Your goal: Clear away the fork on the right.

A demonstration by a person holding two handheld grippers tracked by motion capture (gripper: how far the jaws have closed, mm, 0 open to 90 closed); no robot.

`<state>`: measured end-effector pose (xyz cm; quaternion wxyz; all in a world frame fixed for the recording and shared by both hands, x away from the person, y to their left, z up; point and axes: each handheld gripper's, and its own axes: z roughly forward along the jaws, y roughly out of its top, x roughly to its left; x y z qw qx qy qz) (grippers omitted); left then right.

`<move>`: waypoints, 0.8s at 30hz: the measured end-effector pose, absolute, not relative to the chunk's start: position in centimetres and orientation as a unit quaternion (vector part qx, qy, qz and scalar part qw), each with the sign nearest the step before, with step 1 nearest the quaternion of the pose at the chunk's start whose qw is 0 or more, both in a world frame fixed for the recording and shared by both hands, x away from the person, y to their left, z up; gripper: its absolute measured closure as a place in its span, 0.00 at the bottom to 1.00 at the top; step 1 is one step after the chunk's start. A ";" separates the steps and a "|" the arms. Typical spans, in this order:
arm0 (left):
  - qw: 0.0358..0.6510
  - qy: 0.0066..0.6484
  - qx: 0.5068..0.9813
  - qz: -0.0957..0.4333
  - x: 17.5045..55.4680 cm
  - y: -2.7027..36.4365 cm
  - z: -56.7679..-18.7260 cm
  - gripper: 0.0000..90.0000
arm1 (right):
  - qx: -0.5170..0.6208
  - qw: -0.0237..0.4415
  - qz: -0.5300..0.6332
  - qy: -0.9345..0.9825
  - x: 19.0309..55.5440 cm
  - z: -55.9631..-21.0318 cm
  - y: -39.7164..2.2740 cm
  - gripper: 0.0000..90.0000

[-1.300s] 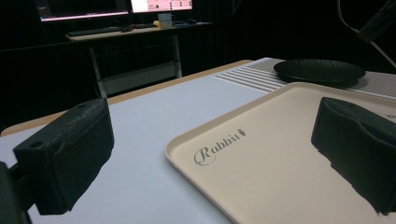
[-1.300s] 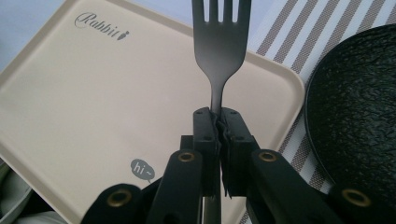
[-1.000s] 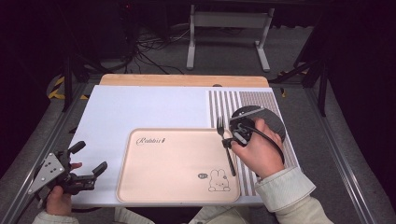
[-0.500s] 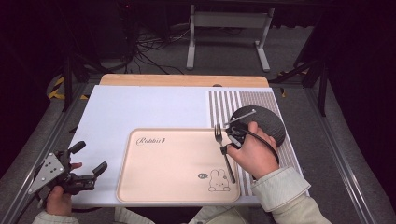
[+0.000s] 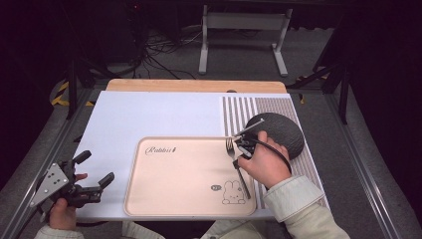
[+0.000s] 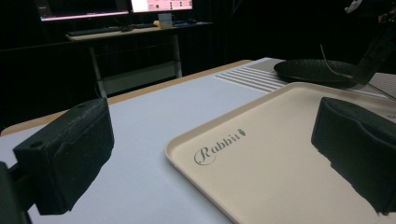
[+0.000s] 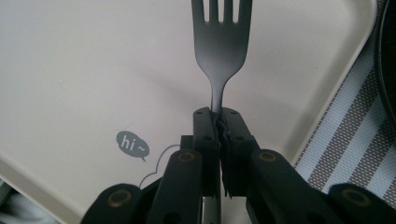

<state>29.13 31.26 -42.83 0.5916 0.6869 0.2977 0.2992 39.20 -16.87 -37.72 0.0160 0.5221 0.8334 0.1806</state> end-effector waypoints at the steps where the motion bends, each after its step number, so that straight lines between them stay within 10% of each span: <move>1: 0.592 0.297 0.687 0.299 29.1 31.3 -42.8 0.00 | 0.521 0.016 0.179 0.834 39.2 -37.8 -16.9 0.96; 24: 0.592 0.297 0.687 0.299 29.1 31.3 -42.8 0.00 | 0.522 0.004 0.175 0.835 40.6 -40.2 -16.1 0.96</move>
